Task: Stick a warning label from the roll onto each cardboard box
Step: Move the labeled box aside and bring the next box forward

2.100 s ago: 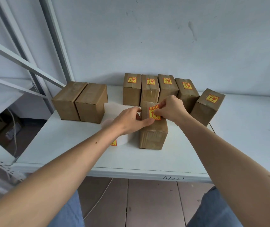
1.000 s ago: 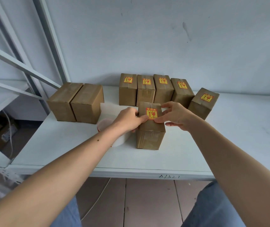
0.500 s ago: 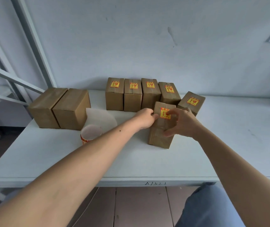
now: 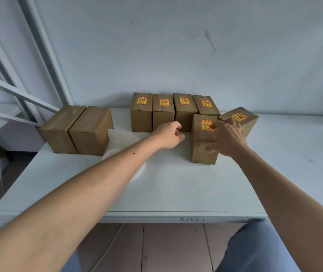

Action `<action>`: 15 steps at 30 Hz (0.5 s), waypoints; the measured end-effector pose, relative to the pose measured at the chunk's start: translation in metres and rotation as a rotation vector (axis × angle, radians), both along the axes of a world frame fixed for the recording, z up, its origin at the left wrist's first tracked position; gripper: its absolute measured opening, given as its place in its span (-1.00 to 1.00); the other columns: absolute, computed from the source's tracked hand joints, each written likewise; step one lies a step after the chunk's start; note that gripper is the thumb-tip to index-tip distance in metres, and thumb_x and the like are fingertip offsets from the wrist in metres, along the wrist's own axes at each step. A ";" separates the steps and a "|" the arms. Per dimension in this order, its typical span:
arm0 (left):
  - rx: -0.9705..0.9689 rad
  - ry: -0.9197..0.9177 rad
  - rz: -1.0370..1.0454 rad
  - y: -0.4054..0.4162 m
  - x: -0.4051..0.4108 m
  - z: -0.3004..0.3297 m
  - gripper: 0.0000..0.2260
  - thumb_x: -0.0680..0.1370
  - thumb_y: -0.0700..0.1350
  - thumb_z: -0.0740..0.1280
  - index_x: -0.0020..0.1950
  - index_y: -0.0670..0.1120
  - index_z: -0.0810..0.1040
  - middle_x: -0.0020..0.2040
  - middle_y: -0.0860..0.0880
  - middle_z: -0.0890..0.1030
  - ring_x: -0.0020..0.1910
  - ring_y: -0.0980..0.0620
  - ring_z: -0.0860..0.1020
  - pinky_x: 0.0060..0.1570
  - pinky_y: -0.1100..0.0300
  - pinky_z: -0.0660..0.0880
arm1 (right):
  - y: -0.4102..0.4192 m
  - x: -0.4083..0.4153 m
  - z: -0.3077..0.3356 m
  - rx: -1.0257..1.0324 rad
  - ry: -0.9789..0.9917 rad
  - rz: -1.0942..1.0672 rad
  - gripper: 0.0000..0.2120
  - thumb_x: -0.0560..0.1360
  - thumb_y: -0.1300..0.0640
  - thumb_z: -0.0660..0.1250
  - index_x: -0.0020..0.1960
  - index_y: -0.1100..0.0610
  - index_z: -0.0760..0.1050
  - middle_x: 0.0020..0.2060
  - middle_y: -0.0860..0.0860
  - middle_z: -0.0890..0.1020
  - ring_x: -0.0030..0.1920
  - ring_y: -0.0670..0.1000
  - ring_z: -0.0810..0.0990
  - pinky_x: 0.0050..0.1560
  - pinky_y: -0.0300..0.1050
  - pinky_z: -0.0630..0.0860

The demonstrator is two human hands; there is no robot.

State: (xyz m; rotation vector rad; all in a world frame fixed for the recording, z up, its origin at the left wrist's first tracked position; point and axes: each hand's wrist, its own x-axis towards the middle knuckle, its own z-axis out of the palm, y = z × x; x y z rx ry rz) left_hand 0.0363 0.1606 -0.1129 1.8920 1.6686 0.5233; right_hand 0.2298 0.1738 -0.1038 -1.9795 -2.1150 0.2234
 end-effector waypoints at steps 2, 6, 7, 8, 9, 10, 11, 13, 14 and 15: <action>0.046 0.036 0.033 -0.009 -0.029 0.009 -0.57 0.57 -0.03 0.32 0.41 -0.12 0.39 0.25 -0.07 0.57 0.20 -0.05 0.53 0.21 0.05 0.48 | -0.009 -0.021 0.009 0.062 0.011 0.051 -0.31 0.27 0.06 0.58 0.35 0.03 0.42 0.32 0.11 0.36 0.35 0.19 0.28 0.29 0.13 0.34; 0.119 0.083 0.171 -0.026 -0.103 0.022 -0.61 0.49 -0.05 0.44 0.27 -0.13 0.50 0.13 -0.04 0.62 0.07 -0.02 0.58 0.11 0.10 0.51 | -0.019 -0.086 0.021 0.141 0.127 0.227 -0.47 0.35 0.10 0.48 0.30 0.07 0.48 0.29 0.09 0.44 0.32 0.16 0.39 0.29 0.09 0.38; 0.119 0.090 0.214 -0.030 -0.124 0.023 -0.60 0.46 -0.07 0.47 0.24 -0.14 0.51 0.11 -0.06 0.62 0.05 -0.04 0.58 0.09 0.10 0.52 | -0.021 -0.106 0.023 0.127 0.150 0.272 -0.49 0.36 0.09 0.48 0.29 0.10 0.48 0.28 0.09 0.46 0.30 0.16 0.42 0.28 0.09 0.41; 0.113 0.102 0.256 -0.035 -0.144 0.023 -0.59 0.43 -0.08 0.50 0.22 -0.15 0.52 0.12 -0.07 0.61 0.04 -0.05 0.57 0.08 0.09 0.51 | -0.022 -0.126 0.024 0.104 0.161 0.318 -0.48 0.36 0.08 0.49 0.29 0.12 0.48 0.26 0.09 0.47 0.28 0.15 0.44 0.26 0.08 0.42; 0.113 0.138 0.291 -0.039 -0.164 0.024 -0.56 0.40 -0.08 0.52 0.22 -0.15 0.52 0.14 -0.09 0.60 0.07 -0.06 0.56 0.10 0.06 0.50 | -0.023 -0.147 0.023 0.077 0.163 0.359 -0.46 0.36 0.06 0.50 0.30 0.13 0.47 0.25 0.09 0.48 0.27 0.15 0.45 0.26 0.07 0.43; 0.120 0.209 0.316 -0.043 -0.181 0.024 -0.50 0.36 -0.06 0.55 0.24 -0.15 0.51 0.18 -0.11 0.58 0.12 -0.08 0.54 0.13 0.04 0.48 | -0.024 -0.164 0.022 0.041 0.167 0.387 -0.43 0.36 0.04 0.51 0.32 0.13 0.45 0.25 0.09 0.49 0.27 0.14 0.45 0.26 0.05 0.43; 0.129 0.304 0.338 -0.047 -0.198 0.024 -0.43 0.34 -0.02 0.56 0.28 -0.13 0.50 0.23 -0.12 0.54 0.19 -0.10 0.50 0.18 0.04 0.45 | -0.025 -0.182 0.020 -0.002 0.177 0.409 -0.40 0.37 0.02 0.51 0.34 0.13 0.43 0.26 0.09 0.49 0.28 0.13 0.45 0.26 0.02 0.43; 0.135 0.485 0.380 -0.054 -0.224 0.023 -0.27 0.29 0.09 0.58 0.38 -0.08 0.43 0.34 -0.09 0.44 0.33 -0.11 0.38 0.25 0.03 0.38 | -0.023 -0.212 0.014 -0.077 0.199 0.440 -0.33 0.35 -0.03 0.53 0.37 0.13 0.39 0.28 0.07 0.50 0.29 0.10 0.44 0.26 -0.01 0.42; 0.122 0.554 0.398 -0.056 -0.235 0.022 -0.20 0.26 0.14 0.57 0.42 -0.05 0.37 0.38 -0.08 0.39 0.36 -0.11 0.32 0.26 0.00 0.35 | -0.022 -0.225 0.010 -0.102 0.202 0.449 -0.29 0.33 -0.05 0.54 0.38 0.14 0.37 0.27 0.07 0.50 0.29 0.11 0.45 0.27 0.01 0.41; 0.103 0.599 0.413 -0.057 -0.242 0.019 -0.13 0.24 0.18 0.58 0.46 -0.03 0.32 0.40 -0.07 0.35 0.38 -0.13 0.27 0.27 -0.04 0.35 | -0.019 -0.236 0.006 -0.122 0.200 0.450 -0.24 0.31 -0.08 0.56 0.38 0.14 0.34 0.26 0.07 0.51 0.28 0.12 0.45 0.28 0.05 0.41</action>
